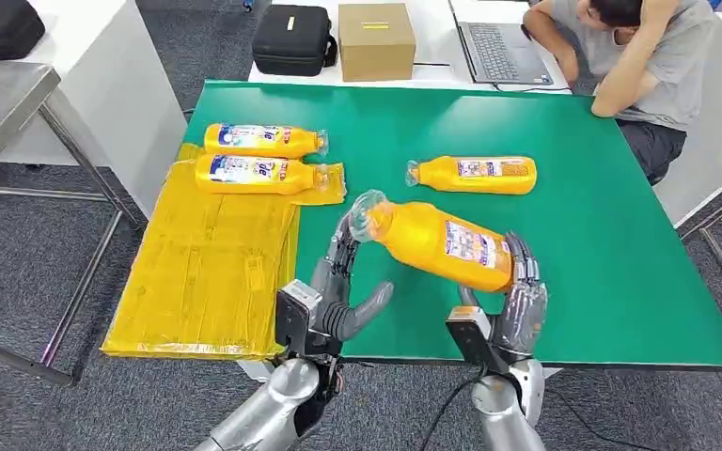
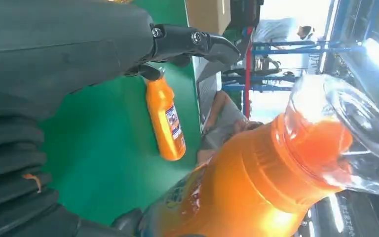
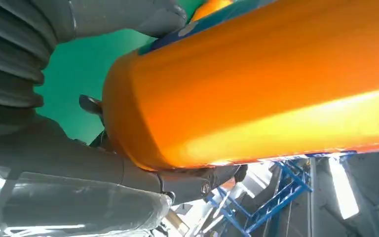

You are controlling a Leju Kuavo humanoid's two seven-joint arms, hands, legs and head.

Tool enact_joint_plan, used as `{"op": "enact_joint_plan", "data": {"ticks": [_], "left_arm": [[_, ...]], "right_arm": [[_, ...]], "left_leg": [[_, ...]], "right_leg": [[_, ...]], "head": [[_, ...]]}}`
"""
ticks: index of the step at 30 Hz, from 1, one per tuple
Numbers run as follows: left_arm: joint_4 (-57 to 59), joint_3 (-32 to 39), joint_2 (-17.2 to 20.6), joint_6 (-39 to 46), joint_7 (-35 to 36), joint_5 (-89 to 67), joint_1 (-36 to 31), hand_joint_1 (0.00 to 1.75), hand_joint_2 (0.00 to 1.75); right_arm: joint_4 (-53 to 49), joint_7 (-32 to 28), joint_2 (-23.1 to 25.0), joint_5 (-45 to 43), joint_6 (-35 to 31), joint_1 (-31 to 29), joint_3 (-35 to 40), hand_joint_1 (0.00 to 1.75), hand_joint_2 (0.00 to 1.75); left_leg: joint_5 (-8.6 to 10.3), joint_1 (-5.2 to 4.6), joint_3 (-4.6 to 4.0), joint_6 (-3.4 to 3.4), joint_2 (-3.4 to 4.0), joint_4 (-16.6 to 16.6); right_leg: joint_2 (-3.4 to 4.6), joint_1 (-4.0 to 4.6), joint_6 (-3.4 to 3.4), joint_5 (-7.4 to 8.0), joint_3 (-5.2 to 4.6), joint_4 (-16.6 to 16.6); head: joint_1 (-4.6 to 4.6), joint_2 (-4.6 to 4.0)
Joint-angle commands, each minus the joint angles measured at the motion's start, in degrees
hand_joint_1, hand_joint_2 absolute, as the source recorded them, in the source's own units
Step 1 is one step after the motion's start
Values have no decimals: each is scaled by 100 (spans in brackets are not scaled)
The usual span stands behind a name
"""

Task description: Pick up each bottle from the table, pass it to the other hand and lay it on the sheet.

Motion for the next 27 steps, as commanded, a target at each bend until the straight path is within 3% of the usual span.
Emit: {"op": "enact_joint_plan", "data": {"ticks": [1,12,27], "left_arm": [[-26,-253,300,-19,43,21,-106,0,175],[239,-785,180,-716,628,306,-280,0,175],[466,-914,90,-906,812,523,-404,0,175]], "right_arm": [[13,-5,15,-10,-33,-79,-230,175,175],[211,-5,98,52,-33,-419,64,175,175],[494,-5,145,-89,-33,-764,634,175,175]], "left_leg": [[-7,1,20,-11,7,-4],[-18,3,33,-18,24,2],[-14,4,33,-16,26,-2]], "right_leg": [[2,2,-10,-7,17,-1],[16,4,-16,-13,25,6],[19,4,-15,-9,24,3]], "head": [[-2,0],[-2,-2],[-4,0]]}}
